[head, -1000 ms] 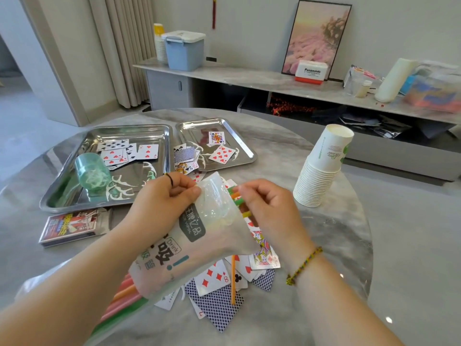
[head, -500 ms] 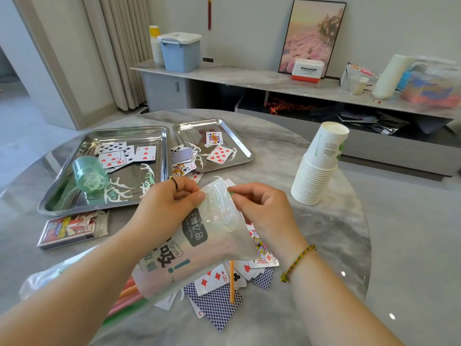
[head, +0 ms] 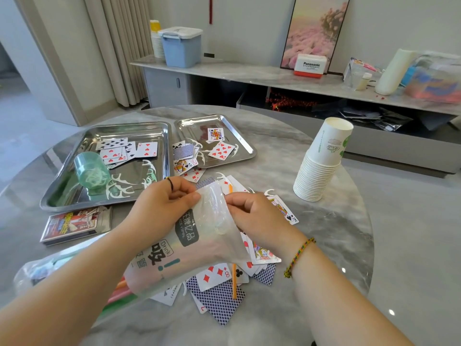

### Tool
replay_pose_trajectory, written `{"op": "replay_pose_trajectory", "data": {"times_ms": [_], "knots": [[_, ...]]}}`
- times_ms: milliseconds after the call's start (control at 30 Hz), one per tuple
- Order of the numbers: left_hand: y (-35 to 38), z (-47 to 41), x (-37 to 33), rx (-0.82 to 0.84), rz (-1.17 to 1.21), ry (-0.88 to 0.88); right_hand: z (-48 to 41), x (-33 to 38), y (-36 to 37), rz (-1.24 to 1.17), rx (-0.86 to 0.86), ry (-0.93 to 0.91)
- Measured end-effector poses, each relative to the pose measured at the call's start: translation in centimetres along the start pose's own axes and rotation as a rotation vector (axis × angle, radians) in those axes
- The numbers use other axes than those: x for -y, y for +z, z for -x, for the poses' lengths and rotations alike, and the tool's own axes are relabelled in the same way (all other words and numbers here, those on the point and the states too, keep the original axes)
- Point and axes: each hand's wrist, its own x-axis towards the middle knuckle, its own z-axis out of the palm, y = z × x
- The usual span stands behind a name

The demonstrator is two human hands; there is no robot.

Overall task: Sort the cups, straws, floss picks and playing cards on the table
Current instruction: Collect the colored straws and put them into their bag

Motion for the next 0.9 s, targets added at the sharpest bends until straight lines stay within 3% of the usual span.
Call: {"op": "replay_pose_trajectory", "data": {"times_ms": [67, 133, 200, 267, 333, 433, 567, 767, 900], "knots": [[-0.4, 0.1, 0.1, -0.004, 0.003, 0.002, 0.1, 0.2, -0.1, -0.082, -0.021, 0.007], [-0.9, 0.1, 0.3, -0.034, 0.020, 0.010, -0.2, 0.0, -0.6, -0.187, -0.202, 0.065], [-1.4, 0.2, 0.5, -0.058, 0.015, 0.025, -0.9, -1.3, -1.3, -0.035, -0.355, 0.186], [-1.7, 0.3, 0.7, -0.058, -0.002, 0.040, -1.3, -2.9, -1.3, 0.342, -0.274, 0.317], [-1.9, 0.4, 1.0, -0.045, -0.010, 0.039, -1.5, -4.2, -0.4, 0.555, -0.116, 0.420], [-2.1, 0.4, 1.2, -0.033, 0.007, 0.040, -1.6, -5.1, 1.3, 0.671, -0.002, 0.514], [-2.1, 0.3, 1.1, 0.025, 0.030, 0.036, -1.7, -5.5, 1.6, 0.708, -0.018, 0.572], [-1.9, 0.0, 1.2, 0.068, 0.025, 0.036, -2.5, -4.2, 0.3, 0.471, -0.134, 0.453], [-2.4, -0.2, 1.4, 0.044, 0.033, 0.020, -1.8, -0.7, -1.9, -0.180, -0.453, 0.217]]}}
